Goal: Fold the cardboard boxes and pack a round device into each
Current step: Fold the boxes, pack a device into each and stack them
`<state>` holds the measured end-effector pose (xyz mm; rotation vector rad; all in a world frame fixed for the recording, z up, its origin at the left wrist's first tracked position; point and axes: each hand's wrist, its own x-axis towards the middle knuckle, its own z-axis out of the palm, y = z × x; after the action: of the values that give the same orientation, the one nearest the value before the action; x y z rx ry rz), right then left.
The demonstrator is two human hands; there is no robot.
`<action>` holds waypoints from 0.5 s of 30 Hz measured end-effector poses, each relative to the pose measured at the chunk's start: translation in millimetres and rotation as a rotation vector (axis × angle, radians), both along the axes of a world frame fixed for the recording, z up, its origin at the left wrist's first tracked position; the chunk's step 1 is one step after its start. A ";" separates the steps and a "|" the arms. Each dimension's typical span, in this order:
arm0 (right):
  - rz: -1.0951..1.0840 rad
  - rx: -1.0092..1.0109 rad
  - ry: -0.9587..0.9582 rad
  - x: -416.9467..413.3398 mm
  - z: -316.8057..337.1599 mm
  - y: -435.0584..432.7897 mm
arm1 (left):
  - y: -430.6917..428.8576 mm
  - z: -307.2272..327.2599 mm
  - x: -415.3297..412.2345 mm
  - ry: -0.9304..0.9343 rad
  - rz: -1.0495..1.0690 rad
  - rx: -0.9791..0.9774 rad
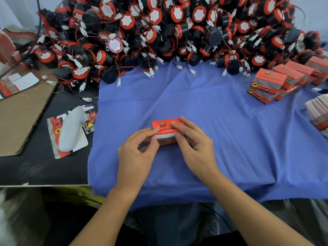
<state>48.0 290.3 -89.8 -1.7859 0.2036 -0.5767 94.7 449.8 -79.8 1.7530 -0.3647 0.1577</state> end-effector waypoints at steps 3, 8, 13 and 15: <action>0.002 -0.005 0.003 0.0 -0.3 -0.2 | -0.5 0.2 1.8 0.024 0.015 -0.013; 0.002 -0.014 0.003 -0.7 2.4 -0.2 | 0.8 -1.0 2.6 0.020 0.007 0.006; 0.000 0.005 0.009 -2.4 5.6 0.8 | 0.5 -1.5 0.7 -0.040 0.003 0.040; -0.005 0.012 0.012 -2.5 5.9 0.5 | -0.1 -2.7 0.0 -0.077 0.005 0.071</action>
<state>45.5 290.8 -83.8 -1.7782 0.2187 -0.5676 94.8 449.7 -82.5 1.8218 -0.4267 0.2183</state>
